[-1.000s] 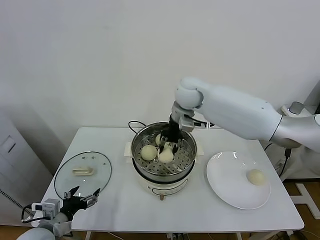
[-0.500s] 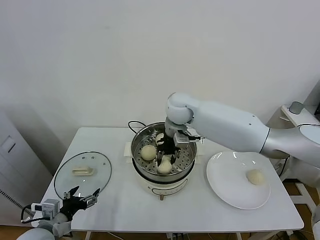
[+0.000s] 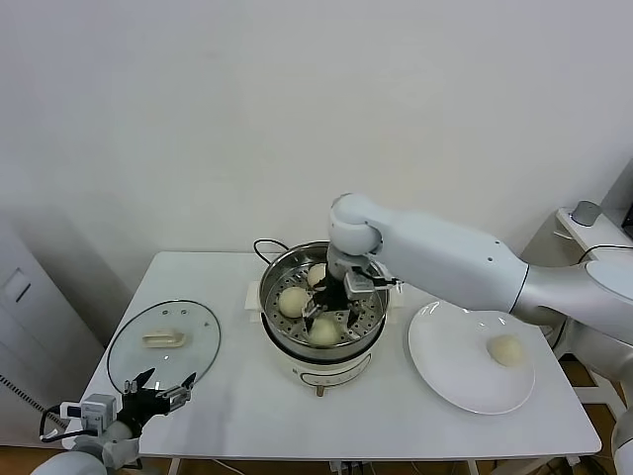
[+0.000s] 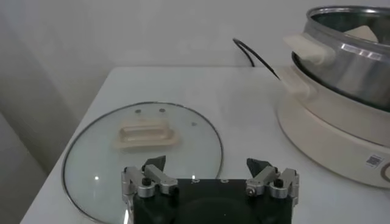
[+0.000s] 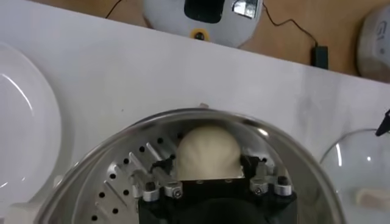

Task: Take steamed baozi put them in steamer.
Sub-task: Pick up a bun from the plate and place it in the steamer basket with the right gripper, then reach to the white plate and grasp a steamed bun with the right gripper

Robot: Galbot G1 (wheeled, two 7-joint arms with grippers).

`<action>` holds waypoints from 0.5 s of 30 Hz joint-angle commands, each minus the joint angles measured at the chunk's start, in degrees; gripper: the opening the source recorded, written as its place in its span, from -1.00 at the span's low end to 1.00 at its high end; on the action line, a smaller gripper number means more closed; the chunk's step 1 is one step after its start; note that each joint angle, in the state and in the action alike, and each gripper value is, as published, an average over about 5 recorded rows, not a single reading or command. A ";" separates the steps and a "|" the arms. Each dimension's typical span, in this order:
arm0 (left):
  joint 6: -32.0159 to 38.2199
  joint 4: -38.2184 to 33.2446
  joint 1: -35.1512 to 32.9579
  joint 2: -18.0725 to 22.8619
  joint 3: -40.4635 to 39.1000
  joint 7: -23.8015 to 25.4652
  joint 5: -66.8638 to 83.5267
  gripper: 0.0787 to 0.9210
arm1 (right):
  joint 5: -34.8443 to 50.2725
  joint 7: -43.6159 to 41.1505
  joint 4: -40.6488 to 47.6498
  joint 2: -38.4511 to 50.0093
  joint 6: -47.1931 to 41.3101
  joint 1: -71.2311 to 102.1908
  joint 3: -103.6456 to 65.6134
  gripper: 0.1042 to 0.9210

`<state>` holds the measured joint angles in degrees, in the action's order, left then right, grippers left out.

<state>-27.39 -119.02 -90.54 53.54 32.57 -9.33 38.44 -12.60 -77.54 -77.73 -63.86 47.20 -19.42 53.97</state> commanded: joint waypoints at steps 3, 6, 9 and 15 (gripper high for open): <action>0.00 0.01 0.15 -0.17 -0.02 0.06 0.07 0.77 | 3.14 -1.26 6.24 3.27 -1.31 -7.81 -3.76 0.76; -0.03 -0.07 0.13 -0.07 0.06 0.06 0.08 0.77 | 7.02 -2.93 9.22 6.44 -4.50 -11.03 -2.78 0.76; -0.02 -0.14 0.02 0.06 0.16 0.05 0.07 0.77 | 9.67 -4.71 12.63 9.82 -9.38 -12.91 -1.20 0.76; -0.10 -0.42 -0.14 0.15 0.30 0.02 0.10 0.77 | 16.80 -5.56 18.80 17.13 -22.33 -13.44 4.19 0.76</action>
<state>-27.42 -119.37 -90.61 53.71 32.77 -9.29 38.53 -3.96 -81.15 -66.90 -54.96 42.74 -28.95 54.48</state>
